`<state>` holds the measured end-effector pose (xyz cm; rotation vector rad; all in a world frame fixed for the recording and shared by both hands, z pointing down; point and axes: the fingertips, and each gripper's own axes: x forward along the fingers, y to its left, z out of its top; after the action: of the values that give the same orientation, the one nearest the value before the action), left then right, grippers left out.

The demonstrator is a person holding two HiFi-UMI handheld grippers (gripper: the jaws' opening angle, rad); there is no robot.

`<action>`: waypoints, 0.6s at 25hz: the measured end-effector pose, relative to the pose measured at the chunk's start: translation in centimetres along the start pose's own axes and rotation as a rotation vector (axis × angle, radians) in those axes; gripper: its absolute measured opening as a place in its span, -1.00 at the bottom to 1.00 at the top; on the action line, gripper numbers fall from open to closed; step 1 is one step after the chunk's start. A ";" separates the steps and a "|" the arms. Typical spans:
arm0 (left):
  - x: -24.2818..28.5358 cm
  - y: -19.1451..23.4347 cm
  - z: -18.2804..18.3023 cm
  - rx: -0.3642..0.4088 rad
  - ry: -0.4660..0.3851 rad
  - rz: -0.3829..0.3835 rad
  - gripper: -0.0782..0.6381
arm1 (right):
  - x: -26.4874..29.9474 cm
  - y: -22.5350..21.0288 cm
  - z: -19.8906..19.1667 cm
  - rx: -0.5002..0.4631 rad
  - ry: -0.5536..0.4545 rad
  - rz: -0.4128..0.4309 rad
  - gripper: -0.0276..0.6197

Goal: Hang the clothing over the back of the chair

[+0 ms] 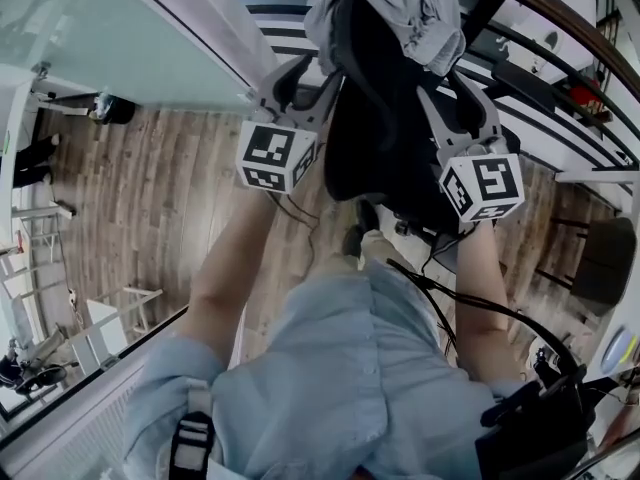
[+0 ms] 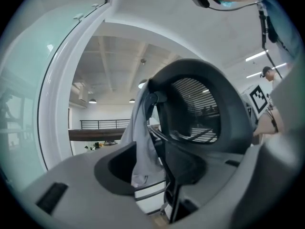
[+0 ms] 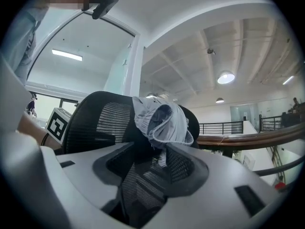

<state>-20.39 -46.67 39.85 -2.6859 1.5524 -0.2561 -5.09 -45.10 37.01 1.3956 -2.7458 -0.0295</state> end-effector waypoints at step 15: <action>-8.3 -3.1 3.9 -0.077 -0.113 0.050 -0.26 | -5.7 6.8 2.3 -0.014 -0.026 0.028 -0.26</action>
<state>-21.18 -38.13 35.24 -2.6609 1.6263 -0.0437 -7.38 -36.46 34.71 1.3630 -2.7801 -0.0656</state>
